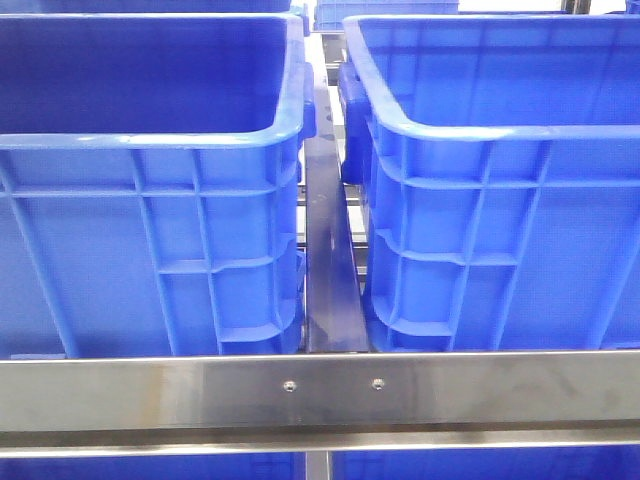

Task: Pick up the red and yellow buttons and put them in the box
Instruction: 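Grasp the yellow button with the left gripper and lift toward right gripper, then grasp the yellow button with the right gripper, open the left gripper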

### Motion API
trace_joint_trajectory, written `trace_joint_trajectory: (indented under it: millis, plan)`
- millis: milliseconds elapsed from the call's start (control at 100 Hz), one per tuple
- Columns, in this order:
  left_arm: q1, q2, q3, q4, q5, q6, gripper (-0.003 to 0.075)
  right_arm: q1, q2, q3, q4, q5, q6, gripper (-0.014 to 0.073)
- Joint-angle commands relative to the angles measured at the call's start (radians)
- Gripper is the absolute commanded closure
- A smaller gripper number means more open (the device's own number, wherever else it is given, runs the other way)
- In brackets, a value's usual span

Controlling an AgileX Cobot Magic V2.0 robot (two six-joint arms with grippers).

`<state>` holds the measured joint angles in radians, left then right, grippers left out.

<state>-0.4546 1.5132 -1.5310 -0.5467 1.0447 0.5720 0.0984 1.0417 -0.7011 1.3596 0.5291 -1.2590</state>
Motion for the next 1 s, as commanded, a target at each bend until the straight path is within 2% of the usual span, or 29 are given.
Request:
trace_joint_trajectory:
  millis: [0, 80, 180, 270, 420, 490, 660, 810, 990]
  plan:
    - [-0.008, -0.038, -0.005, -0.151, -0.012, 0.059, 0.0574, -0.007, -0.021, -0.028, 0.068, 0.038, -0.009, 0.0661]
    - [-0.008, -0.037, 0.012, -0.186, -0.01, 0.08, 0.0574, -0.007, -0.021, -0.028, 0.102, 0.054, -0.009, 0.0631]
    - [-0.008, -0.037, 0.026, -0.198, -0.008, 0.08, 0.0574, -0.007, -0.019, -0.028, 0.148, 0.08, -0.008, 0.0525]
    - [-0.008, -0.034, 0.03, -0.21, 0.015, 0.082, 0.0574, -0.007, -0.009, -0.028, 0.216, 0.112, -0.008, 0.039]
    - [-0.008, -0.034, 0.03, -0.221, 0.043, 0.086, 0.0574, -0.007, 0.028, -0.028, 0.337, 0.175, -0.008, 0.0102]
    - [-0.008, -0.034, 0.03, -0.221, 0.046, 0.086, 0.0574, -0.006, 0.056, -0.028, 0.408, 0.233, -0.006, 0.0018]
    - [-0.008, -0.034, 0.03, -0.225, 0.059, 0.086, 0.0574, -0.003, 0.152, -0.028, 0.559, 0.386, 0.018, -0.0001]
    - [-0.008, -0.034, 0.03, -0.225, 0.062, 0.086, 0.0574, 0.038, 0.246, -0.077, 0.559, 0.46, 0.054, -0.0001]
    - [-0.008, -0.034, 0.03, -0.225, 0.062, 0.086, 0.0574, 0.118, 0.319, -0.178, 0.559, 0.462, 0.058, -0.0001]
